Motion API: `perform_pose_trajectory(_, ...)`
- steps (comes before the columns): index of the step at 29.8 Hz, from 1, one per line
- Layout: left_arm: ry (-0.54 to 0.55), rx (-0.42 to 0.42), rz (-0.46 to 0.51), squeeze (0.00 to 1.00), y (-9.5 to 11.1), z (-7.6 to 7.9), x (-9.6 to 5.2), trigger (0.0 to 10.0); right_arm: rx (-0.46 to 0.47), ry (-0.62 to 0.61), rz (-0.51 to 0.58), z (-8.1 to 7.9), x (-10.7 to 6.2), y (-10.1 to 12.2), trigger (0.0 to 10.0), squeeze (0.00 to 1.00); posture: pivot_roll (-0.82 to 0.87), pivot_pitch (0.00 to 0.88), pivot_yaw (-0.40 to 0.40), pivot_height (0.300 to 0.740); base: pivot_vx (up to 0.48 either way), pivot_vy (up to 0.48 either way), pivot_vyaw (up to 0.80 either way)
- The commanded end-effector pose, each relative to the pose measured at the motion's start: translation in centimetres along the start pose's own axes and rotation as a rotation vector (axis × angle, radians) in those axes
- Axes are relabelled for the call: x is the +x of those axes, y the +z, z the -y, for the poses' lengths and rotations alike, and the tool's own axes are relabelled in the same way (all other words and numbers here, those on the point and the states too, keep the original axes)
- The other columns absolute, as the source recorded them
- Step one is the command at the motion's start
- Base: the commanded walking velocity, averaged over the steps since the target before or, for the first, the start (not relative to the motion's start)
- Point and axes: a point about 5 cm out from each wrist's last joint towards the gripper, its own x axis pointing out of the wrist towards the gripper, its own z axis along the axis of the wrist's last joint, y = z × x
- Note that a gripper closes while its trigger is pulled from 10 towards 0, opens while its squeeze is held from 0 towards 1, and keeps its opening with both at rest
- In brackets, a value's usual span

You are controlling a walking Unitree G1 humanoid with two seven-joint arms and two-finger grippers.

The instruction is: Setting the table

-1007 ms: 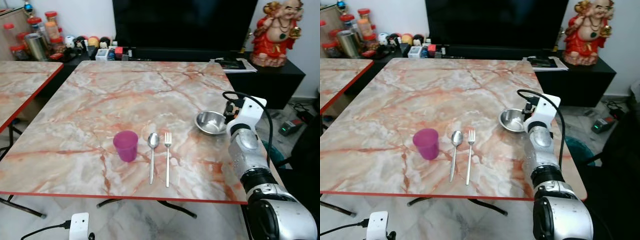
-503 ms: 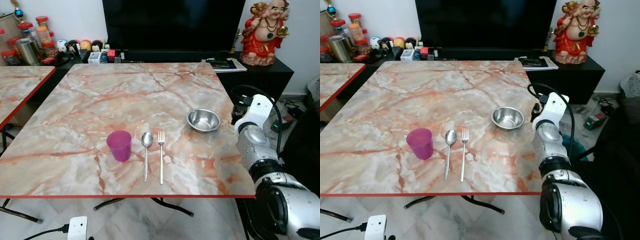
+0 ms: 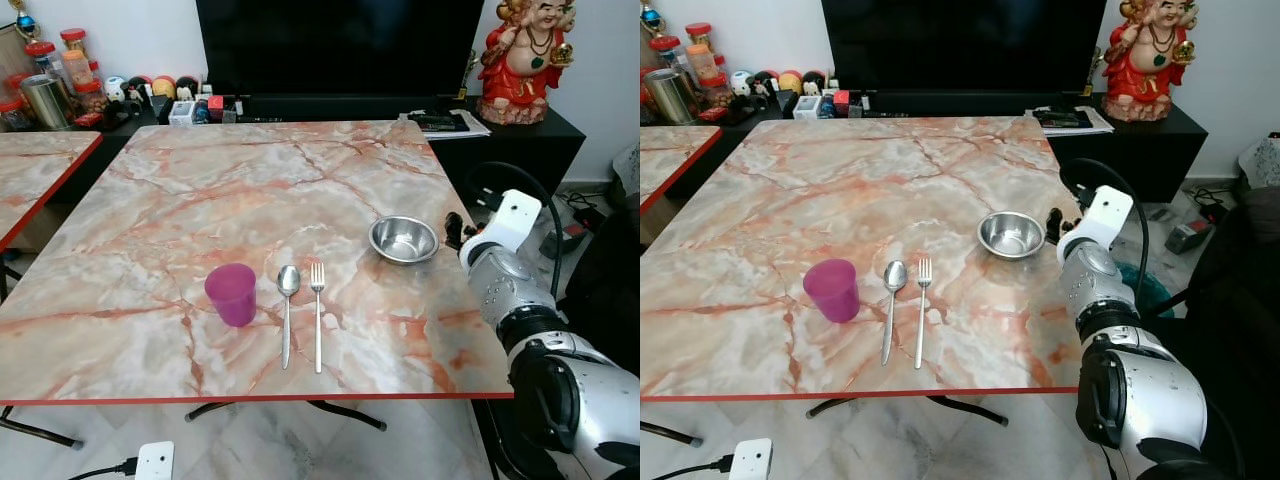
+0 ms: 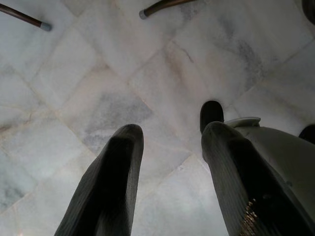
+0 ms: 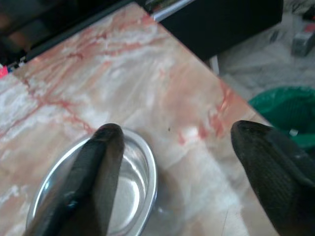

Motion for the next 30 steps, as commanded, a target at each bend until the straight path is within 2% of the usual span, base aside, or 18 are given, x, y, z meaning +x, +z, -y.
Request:
perform_pose_trajectory(1, 0.004, -0.011, -0.025, 0.0, -0.7, -0.4, -0.1, 10.0, 0.014, 0.03, -0.021, -0.7, 0.0, 0.2, 10.0, 0.0, 0.06, 0.0, -0.003, 0.74, 0.0, 0.0, 0.0)
perform_pose_trajectory(6, 0.004, -0.013, -0.03, 0.0, -1.0, -0.3, -0.2, 10.0, 0.019, 0.081, -0.049, -1.6, 0.0, -0.3, 10.0, 0.0, 0.07, 0.0, -0.008, 0.74, 0.0, 0.0, 0.0)
perform_pose_trajectory(16, 0.009, -0.02, -0.024, 0.0, -1.1, -0.5, -0.2, 10.0, 0.013, 0.113, -0.041, -2.9, 0.1, 0.3, 10.0, 0.0, 0.08, 0.0, -0.014, 0.74, 0.0, 0.0, 0.0)
perform_pose_trajectory(22, 0.007, -0.02, -0.021, 0.0, -1.1, -0.5, -0.2, 10.0, 0.019, 0.091, -0.031, -2.8, 0.1, 0.5, 10.0, 0.0, 0.07, 0.0, -0.013, 0.74, 0.0, 0.0, 0.0)
perform_pose_trajectory(30, 0.011, -0.015, -0.033, 0.0, -1.8, -0.8, -0.4, 10.0, 0.021, 0.079, -0.073, -2.7, 0.0, -0.8, 10.0, 0.0, 0.08, 0.0, -0.014, 0.74, 0.0, 0.0, 0.0)
